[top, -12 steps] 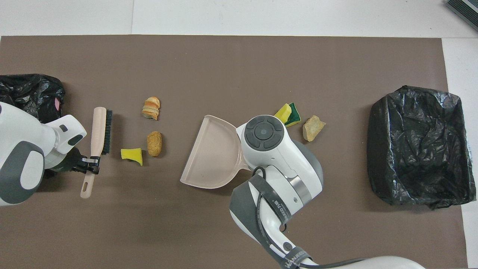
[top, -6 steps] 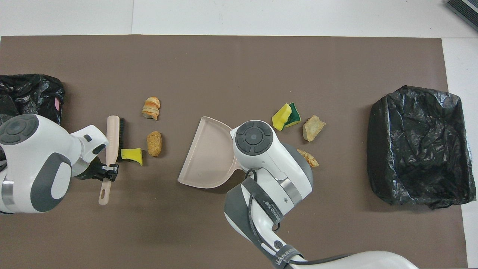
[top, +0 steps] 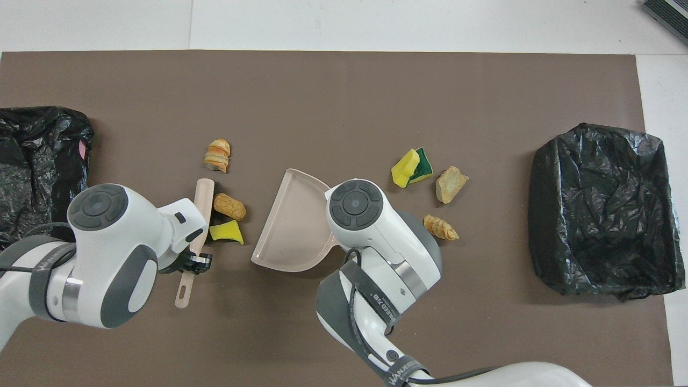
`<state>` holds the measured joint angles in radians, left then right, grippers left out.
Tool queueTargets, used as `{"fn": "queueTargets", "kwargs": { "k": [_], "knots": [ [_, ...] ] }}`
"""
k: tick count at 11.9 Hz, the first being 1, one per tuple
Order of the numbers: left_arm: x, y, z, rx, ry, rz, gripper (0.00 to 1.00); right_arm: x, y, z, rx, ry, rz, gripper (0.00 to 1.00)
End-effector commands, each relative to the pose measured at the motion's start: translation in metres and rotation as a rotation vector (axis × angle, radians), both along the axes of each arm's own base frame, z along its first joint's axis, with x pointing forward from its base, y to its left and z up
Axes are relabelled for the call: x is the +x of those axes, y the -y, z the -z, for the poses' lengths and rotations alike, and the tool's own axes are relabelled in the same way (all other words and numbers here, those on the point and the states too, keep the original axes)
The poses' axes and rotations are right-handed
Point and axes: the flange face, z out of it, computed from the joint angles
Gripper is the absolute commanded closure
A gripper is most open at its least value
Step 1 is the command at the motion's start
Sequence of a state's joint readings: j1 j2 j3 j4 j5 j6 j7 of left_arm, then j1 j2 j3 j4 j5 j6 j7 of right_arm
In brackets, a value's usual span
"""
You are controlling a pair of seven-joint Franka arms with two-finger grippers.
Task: Sweep and dump trash in bin
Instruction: 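Sweep the bread and sponge into the dustpan with the left gripper's brush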
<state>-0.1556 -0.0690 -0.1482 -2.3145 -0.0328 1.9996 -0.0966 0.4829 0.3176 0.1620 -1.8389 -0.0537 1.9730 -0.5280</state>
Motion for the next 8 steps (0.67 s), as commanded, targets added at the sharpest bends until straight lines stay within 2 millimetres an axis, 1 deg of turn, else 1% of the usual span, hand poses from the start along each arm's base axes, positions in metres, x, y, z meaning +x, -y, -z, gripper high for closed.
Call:
{"fn": "queueTargets", "kwargs": {
  "k": [1, 2, 4, 5, 6, 7, 8],
  "knots": [
    [-0.022, 0.045, -0.005, -0.002, 0.036, 0.070, 1.00, 0.001, -0.001, -0.001, -0.001, 0.020, 0.012, 1.00],
    [-0.029, 0.066, -0.006, -0.013, 0.040, 0.060, 1.00, 0.001, -0.002, -0.002, 0.000, 0.021, 0.013, 1.00],
    [-0.048, 0.117, -0.014, -0.039, 0.070, 0.052, 1.00, 0.001, -0.002, -0.002, 0.000, 0.021, 0.016, 1.00],
    [-0.057, 0.139, -0.020, -0.040, 0.081, 0.059, 1.00, 0.001, -0.002, -0.003, 0.000, 0.023, 0.016, 1.00],
    [-0.061, 0.154, -0.025, -0.042, 0.085, 0.071, 1.00, 0.001, -0.002, -0.003, 0.000, 0.023, 0.017, 1.00],
    [-0.054, 0.162, -0.036, -0.061, 0.096, 0.073, 1.00, 0.001, -0.002, -0.003, -0.001, 0.022, 0.017, 1.00],
    [-0.040, 0.165, -0.043, -0.081, 0.092, 0.060, 1.00, 0.002, -0.002, -0.003, 0.001, 0.024, 0.017, 1.00]
  ]
}}
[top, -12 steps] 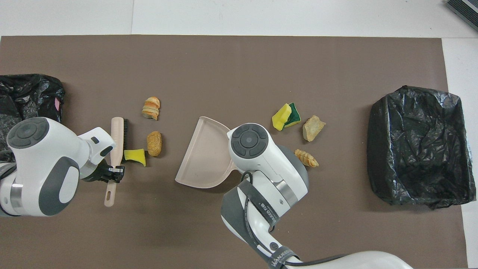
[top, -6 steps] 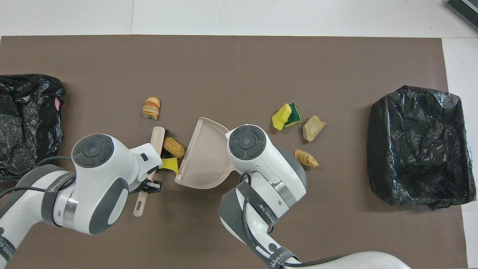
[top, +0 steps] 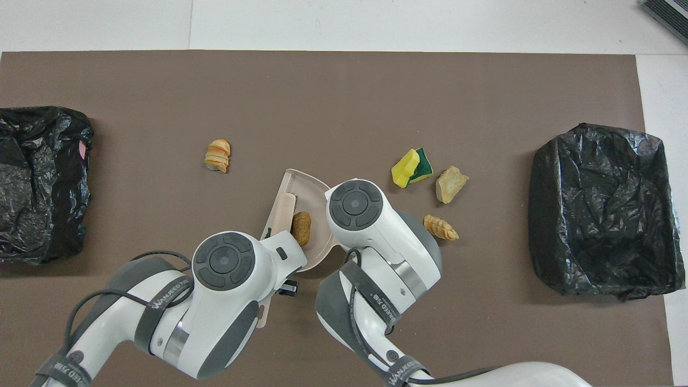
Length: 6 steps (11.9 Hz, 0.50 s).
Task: Sweep and dump trash in bin
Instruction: 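Sweep the bread and sponge into the dustpan with the left gripper's brush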
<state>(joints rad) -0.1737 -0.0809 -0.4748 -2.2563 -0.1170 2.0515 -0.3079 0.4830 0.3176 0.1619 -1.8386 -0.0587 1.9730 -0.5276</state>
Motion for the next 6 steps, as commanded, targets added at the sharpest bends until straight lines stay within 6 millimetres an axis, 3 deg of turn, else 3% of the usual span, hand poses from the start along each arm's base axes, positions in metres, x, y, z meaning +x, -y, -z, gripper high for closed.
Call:
{"fn": "queueTargets", "kwargs": {
  "k": [1, 4, 6],
  "knots": [
    [0.033, 0.004, -0.025, -0.042, -0.022, -0.022, 1.00, 0.002, -0.002, -0.003, 0.004, 0.020, 0.021, 1.00],
    [0.073, -0.006, -0.042, -0.059, -0.078, -0.061, 1.00, 0.002, -0.002, -0.003, 0.005, 0.021, 0.020, 1.00],
    [0.097, -0.038, -0.038, -0.075, -0.065, -0.085, 1.00, 0.002, -0.003, -0.003, 0.006, 0.022, 0.021, 1.00]
  ]
}}
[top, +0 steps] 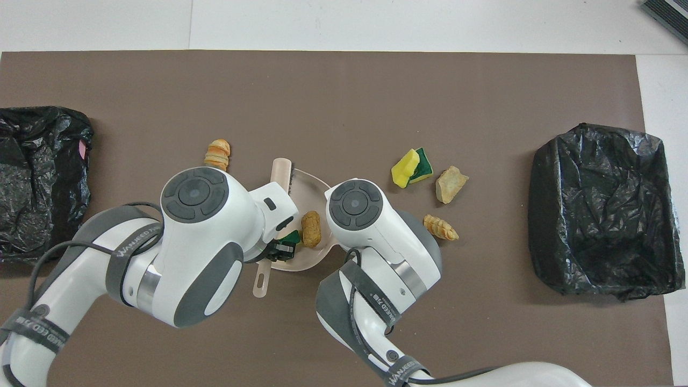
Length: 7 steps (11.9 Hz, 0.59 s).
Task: Sweep and dump trash in bin
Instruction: 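Sweep the bread and sponge into the dustpan with the left gripper's brush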
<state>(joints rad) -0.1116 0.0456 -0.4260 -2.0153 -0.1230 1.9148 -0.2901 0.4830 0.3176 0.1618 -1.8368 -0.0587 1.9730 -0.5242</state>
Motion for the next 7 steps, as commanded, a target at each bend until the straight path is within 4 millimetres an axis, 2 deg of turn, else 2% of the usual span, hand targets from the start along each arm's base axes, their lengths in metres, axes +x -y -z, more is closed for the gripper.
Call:
{"fn": "queueTargets", "kwargs": {
  "k": [1, 4, 7],
  "knots": [
    [0.035, -0.036, 0.002, -0.031, 0.002, -0.004, 1.00, 0.002, -0.003, -0.003, 0.005, 0.020, 0.018, 1.00],
    [0.091, -0.102, 0.004, -0.020, 0.078, 0.063, 1.00, 0.002, -0.002, -0.003, -0.001, 0.013, 0.018, 1.00],
    [0.153, -0.165, 0.017, 0.011, 0.117, 0.147, 1.00, 0.001, -0.002, -0.004, -0.001, 0.014, 0.018, 1.00]
  ]
}}
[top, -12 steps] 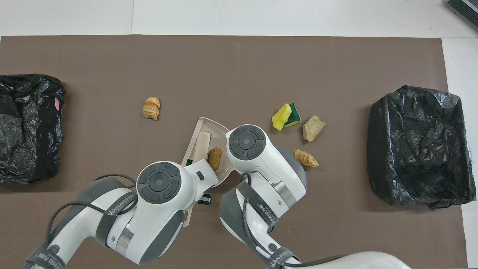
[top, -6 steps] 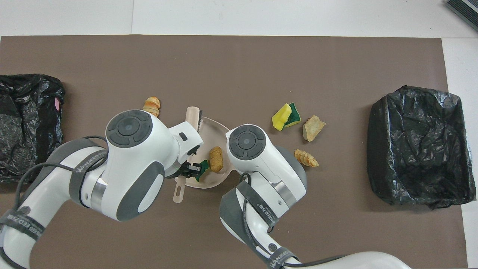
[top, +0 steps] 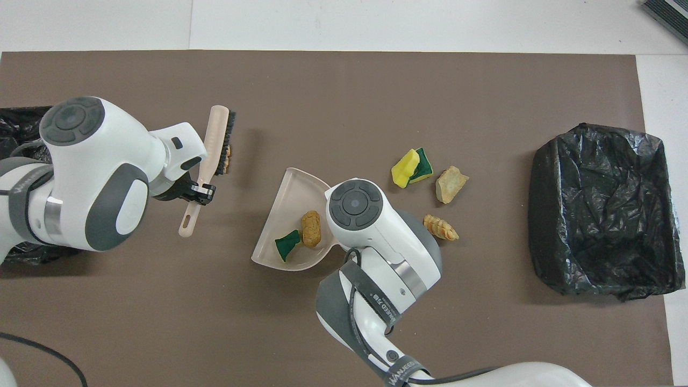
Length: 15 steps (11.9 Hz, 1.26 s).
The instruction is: Sweep and dump trash in bin
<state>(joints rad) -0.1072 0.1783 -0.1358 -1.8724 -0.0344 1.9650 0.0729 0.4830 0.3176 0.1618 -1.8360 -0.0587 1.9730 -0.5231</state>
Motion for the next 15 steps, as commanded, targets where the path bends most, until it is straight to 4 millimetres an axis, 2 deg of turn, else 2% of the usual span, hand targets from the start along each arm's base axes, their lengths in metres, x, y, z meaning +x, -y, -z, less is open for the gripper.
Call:
{"fn": "queueTargets", "kwargs": {
  "k": [1, 2, 4, 5, 6, 7, 11, 13, 15],
  "knots": [
    [0.060, -0.041, 0.013, 0.018, 0.031, 0.069, 1.00, 0.001, -0.002, -0.004, -0.001, 0.013, 0.017, 1.00],
    [0.070, -0.056, 0.021, 0.016, 0.030, 0.117, 1.00, 0.001, -0.002, -0.004, -0.001, 0.014, 0.017, 1.00],
    [0.076, -0.085, 0.042, 0.021, 0.002, 0.165, 1.00, 0.003, -0.002, -0.003, 0.002, 0.018, 0.026, 1.00],
    [0.078, -0.095, 0.047, 0.019, -0.005, 0.183, 1.00, 0.003, -0.002, -0.003, 0.002, 0.018, 0.026, 1.00],
    [0.076, -0.096, 0.049, 0.018, -0.021, 0.219, 1.00, 0.003, -0.002, -0.003, 0.002, 0.018, 0.026, 1.00],
    [0.068, -0.096, 0.054, 0.009, -0.056, 0.263, 1.00, 0.002, -0.002, -0.003, 0.001, 0.017, 0.026, 1.00],
    [0.011, -0.081, 0.071, -0.010, -0.223, 0.321, 1.00, 0.002, -0.001, -0.004, -0.002, 0.015, 0.026, 1.00],
    [-0.015, -0.064, 0.079, -0.021, -0.261, 0.347, 1.00, 0.002, -0.001, -0.004, -0.002, 0.015, 0.030, 1.00],
    [-0.031, -0.046, 0.081, -0.037, -0.295, 0.367, 1.00, 0.004, -0.002, -0.009, -0.001, 0.018, 0.031, 1.00]
  ]
}}
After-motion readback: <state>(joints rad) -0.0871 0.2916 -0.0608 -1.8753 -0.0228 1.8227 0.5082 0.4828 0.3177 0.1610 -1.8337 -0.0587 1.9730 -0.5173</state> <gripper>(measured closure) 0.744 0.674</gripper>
